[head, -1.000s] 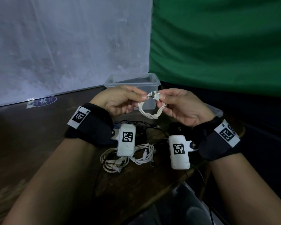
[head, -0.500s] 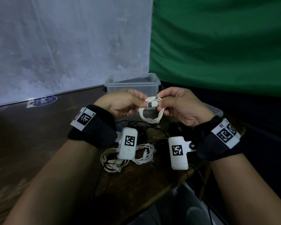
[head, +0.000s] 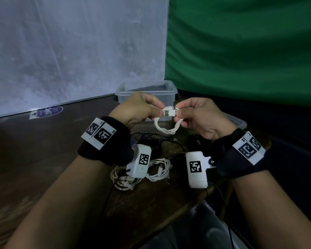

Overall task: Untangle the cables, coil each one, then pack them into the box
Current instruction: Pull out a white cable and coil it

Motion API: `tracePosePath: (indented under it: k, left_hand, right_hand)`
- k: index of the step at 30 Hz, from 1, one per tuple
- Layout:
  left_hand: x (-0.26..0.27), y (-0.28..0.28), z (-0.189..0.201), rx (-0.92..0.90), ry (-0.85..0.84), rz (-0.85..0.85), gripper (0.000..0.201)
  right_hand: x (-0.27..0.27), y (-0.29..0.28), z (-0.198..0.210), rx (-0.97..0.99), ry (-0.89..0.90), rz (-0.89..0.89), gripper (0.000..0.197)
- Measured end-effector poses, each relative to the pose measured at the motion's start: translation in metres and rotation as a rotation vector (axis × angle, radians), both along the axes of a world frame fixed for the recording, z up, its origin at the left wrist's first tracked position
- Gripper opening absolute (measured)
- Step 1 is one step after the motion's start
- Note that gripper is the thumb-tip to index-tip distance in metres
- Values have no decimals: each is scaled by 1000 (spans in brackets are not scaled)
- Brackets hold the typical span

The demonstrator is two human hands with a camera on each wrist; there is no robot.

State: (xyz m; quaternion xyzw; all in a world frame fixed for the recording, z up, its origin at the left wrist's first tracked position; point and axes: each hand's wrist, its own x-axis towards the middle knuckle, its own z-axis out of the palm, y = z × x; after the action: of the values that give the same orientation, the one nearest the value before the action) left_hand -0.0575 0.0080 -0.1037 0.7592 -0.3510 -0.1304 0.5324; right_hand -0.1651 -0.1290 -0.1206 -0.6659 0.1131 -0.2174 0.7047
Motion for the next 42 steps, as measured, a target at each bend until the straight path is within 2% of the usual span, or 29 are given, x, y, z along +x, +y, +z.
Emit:
tracePosePath:
  k: [6,12,19,30,35,39,42]
  left_hand:
    - [5,2,-3,46,42,-40,17]
    - [6,-1,-5,98,-16,-72,21]
    - [1,1,-3,60,-13,-215,16]
    - [4,-4,-6,-83,78,-105,18]
    - [4,0,-3,-26,14,-128,14]
    - [3,1,-1,-40,-34,-50,8]
    - [2,-2,-3,-39,-92,18,9]
  right_hand:
    - [1,3,-3,24,22,64,16]
    - [2,5,-2,0,48,86,16]
    - [1,7,-1,-14,30,78,24]
    - [0,8,4,41,-18,106,16]
    - [0,4,4,103,4,68,16]
    - [0,5,3,126,15,98,15]
    - [0,4,4,115,30,149,23]
